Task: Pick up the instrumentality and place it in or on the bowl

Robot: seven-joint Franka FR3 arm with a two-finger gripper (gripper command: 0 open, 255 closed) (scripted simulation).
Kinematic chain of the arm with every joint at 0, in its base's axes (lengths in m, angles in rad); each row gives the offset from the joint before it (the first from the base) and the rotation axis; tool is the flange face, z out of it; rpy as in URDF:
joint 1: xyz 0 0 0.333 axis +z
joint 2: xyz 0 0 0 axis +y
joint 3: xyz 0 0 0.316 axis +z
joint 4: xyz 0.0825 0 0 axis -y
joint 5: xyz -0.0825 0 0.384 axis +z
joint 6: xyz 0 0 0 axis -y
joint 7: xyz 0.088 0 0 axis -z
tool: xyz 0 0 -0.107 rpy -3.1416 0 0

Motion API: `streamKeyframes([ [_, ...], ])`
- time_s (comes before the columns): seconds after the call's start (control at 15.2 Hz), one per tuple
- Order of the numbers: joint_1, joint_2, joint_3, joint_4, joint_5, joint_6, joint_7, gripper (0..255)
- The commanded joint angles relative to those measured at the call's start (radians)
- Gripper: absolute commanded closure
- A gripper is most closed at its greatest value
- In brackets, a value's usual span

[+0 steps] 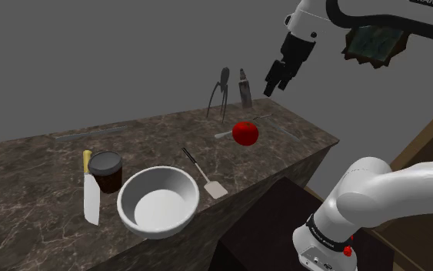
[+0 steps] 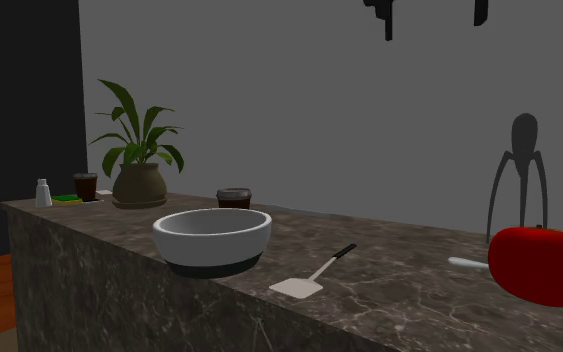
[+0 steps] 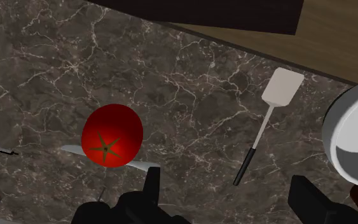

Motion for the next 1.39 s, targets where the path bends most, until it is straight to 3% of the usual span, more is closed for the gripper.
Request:
streamKeyframes([
  [0.0,0.000,0.000,0.000,0.000,0.000,0.000,0.000,0],
  [0.66,0.005,0.134,0.128,-0.182,0.065,0.287,0.183,0],
  [1.32,-0.008,0.417,0.266,-0.229,0.076,0.591,0.382,0],
])
